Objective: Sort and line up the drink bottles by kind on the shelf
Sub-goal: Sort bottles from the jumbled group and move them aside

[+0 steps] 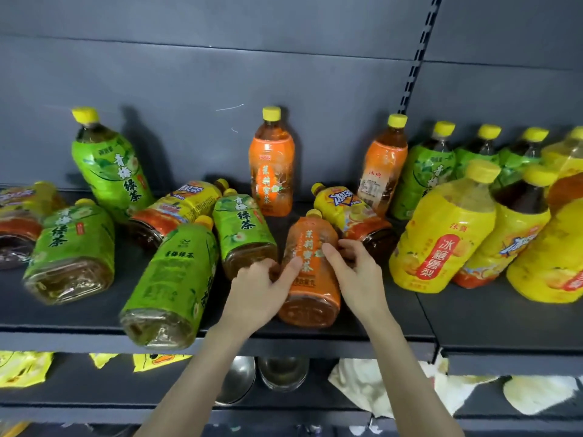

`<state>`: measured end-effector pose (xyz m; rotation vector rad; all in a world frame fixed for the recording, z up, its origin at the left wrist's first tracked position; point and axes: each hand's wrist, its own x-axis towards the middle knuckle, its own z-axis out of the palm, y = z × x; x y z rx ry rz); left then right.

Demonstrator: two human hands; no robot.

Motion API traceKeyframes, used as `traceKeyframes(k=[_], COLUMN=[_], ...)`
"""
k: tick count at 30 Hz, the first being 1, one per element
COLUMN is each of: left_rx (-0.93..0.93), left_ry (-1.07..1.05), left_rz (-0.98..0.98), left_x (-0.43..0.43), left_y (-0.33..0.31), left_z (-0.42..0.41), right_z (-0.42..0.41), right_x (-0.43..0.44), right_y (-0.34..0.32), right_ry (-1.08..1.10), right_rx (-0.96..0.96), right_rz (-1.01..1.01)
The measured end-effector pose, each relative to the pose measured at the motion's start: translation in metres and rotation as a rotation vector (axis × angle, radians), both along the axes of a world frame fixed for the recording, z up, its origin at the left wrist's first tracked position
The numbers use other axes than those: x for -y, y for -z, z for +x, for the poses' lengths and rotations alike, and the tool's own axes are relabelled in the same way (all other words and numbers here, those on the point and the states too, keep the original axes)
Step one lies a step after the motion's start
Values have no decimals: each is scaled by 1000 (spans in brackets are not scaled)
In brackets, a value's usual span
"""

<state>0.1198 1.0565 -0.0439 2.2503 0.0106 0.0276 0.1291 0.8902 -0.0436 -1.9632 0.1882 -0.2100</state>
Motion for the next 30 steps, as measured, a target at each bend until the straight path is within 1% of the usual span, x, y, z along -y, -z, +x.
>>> traceKeyframes(k=[2, 4, 6, 11, 17, 20, 22, 25, 28, 30], left_rx=[-82, -138, -170, -154, -137, -83, -14, 86, 128, 152], left_ry=[58, 111, 159, 207, 280, 286, 258, 179, 118, 129], left_rz=[-100, -166, -187, -221, -294, -326, -328, -249, -236, -243], left_x=[-3, -5, -5, -6, -11, -9, -6, -3, -2, -2], left_y=[1, 1, 2, 5, -1, -8, -13, -25, -38, -47], left_z=[5, 9, 11, 11, 6, 6, 8, 15, 26, 33], right_z=[1, 2, 2, 0, -3, -2, -2, -4, -6, -6], right_x=[-5, -7, -8, -8, -6, -3, 0, 5, 10, 12], right_y=[-1, -4, -7, -1, -7, -11, -15, -15, -16, -18], right_ry=[5, 7, -6, -36, -143, -182, -192, -204, -229, -258], right_rx=[-100, -147, -144, -133, 5, 92, 146, 211, 262, 291], right_rz=[79, 95, 113, 268, 338, 343, 348, 343, 311, 304])
